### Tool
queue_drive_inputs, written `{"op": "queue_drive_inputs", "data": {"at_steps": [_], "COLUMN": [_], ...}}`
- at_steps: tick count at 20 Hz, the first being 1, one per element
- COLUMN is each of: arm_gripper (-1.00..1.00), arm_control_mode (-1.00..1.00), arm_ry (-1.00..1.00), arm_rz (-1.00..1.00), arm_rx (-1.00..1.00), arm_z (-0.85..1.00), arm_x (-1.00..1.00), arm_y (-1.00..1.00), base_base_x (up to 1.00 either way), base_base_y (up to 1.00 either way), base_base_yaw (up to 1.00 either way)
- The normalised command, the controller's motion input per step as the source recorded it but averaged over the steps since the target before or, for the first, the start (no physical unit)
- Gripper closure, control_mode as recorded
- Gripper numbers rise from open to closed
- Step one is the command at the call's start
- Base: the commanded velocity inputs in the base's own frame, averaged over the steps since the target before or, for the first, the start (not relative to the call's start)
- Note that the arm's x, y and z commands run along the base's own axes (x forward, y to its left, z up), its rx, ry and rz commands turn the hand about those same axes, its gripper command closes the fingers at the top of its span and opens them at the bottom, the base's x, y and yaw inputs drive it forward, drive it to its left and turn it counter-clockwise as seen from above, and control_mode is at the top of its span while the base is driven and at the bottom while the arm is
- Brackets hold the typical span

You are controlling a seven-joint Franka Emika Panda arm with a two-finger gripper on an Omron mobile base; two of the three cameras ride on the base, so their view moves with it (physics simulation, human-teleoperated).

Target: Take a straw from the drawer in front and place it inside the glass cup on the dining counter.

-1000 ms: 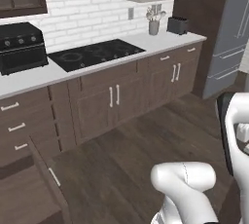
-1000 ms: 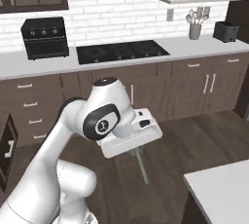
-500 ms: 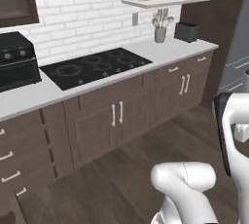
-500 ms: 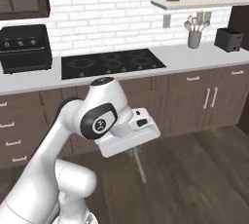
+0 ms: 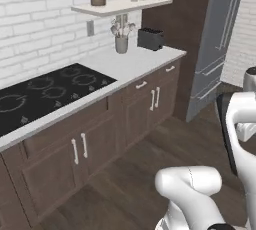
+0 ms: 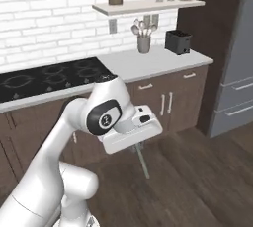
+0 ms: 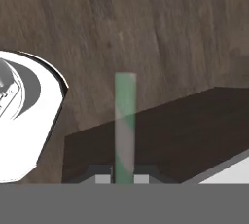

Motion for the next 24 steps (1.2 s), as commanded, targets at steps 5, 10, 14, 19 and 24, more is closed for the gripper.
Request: {"op": "queue_drive_inputs", "data": {"at_steps": [5,10,14,19,24], "arm_gripper": [1.00,1.00,1.00,1.00,1.00], "arm_control_mode": [1.00,1.00,1.00,1.00,1.00], "arm_ry": [0.00,0.00,0.00,0.00,0.00], "arm_rz": [0.00,0.00,0.00,0.00,0.00], "arm_rx": [0.00,0.00,0.00,0.00,0.00], "arm_z": [0.00,0.00,0.00,0.00,0.00], "arm_x": [0.00,0.00,0.00,0.00,0.00], "arm_y": [0.00,0.00,0.00,0.00,0.00], "base_base_x": [0.66,0.55,0.65,0.94,1.00], "base_base_y": [-0.18,-0.01,0.03,0.47,0.78], "base_base_yaw": [-0.70,-0.78,-0.76,-0.61,-0.42]}}
